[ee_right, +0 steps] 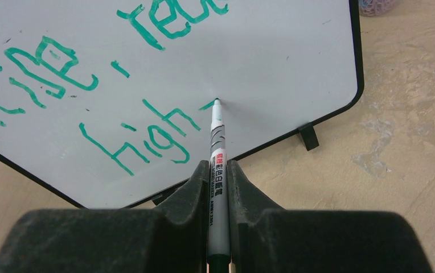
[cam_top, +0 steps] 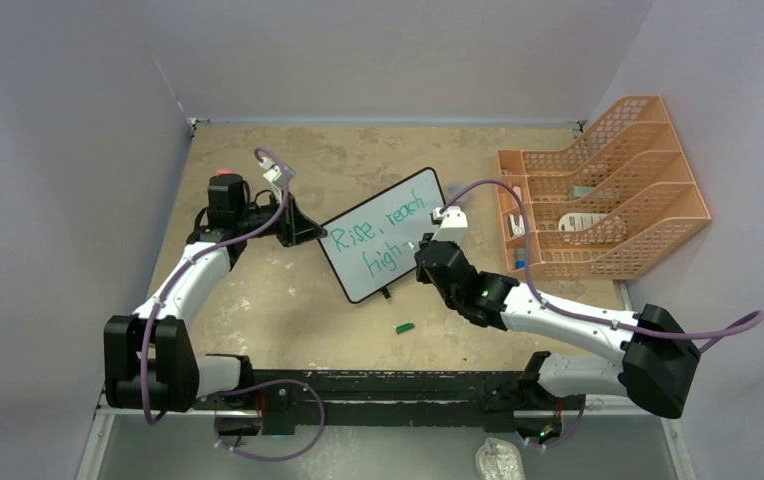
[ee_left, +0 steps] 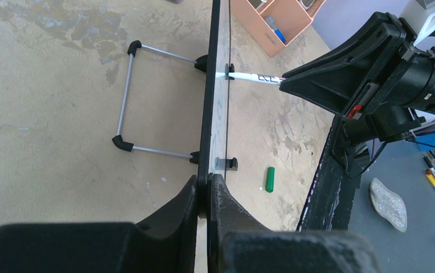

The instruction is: Write a sentence on the whiteboard

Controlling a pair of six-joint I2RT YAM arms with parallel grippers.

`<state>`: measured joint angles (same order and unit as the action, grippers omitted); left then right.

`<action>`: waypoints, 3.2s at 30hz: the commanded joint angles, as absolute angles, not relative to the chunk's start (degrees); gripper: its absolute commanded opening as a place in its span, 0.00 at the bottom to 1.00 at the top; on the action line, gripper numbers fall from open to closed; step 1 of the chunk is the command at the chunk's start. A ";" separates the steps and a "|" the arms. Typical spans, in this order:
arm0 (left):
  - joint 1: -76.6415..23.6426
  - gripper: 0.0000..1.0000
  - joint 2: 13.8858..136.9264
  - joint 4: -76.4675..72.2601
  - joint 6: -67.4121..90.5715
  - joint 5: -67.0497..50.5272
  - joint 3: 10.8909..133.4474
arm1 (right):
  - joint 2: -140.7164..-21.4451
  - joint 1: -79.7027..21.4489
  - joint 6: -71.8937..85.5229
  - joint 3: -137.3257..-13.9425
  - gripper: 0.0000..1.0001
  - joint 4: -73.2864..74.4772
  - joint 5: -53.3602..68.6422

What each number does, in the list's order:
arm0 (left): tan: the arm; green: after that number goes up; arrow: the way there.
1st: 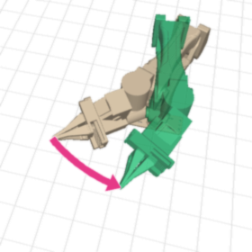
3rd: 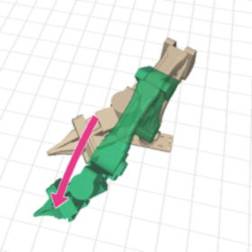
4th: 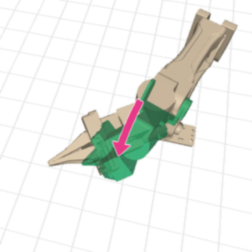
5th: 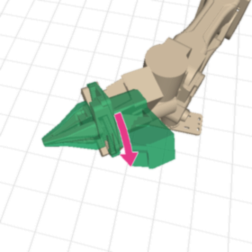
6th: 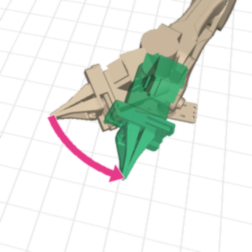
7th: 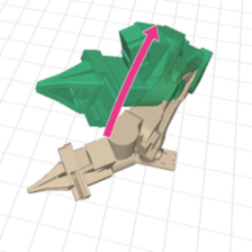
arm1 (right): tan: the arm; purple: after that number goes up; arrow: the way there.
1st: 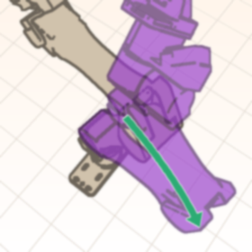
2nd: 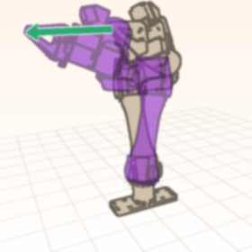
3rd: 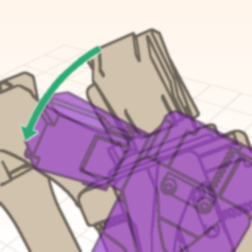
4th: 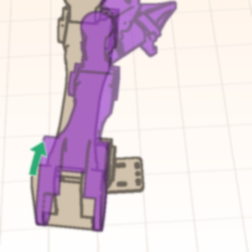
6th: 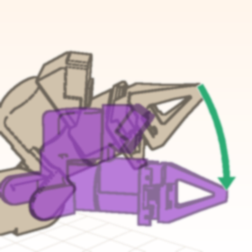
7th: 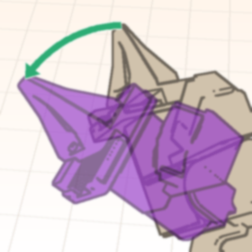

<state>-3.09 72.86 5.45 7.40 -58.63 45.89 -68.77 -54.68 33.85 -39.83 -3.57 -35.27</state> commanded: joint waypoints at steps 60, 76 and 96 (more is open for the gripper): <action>-3.60 0.00 73.56 6.59 5.10 -57.38 47.32 | -69.19 -54.58 33.63 -39.11 0.00 -1.90 -31.83; -3.60 0.00 73.48 6.59 5.10 -57.43 47.21 | -67.41 -54.58 36.46 -39.09 0.00 -0.82 -36.65; -3.65 0.00 73.54 6.68 5.10 -57.41 47.27 | -65.20 -54.10 31.35 -39.81 0.00 -7.61 -36.84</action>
<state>-3.14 72.86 5.69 7.27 -58.61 46.06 -64.99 -54.61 32.88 -37.36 -3.86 -34.04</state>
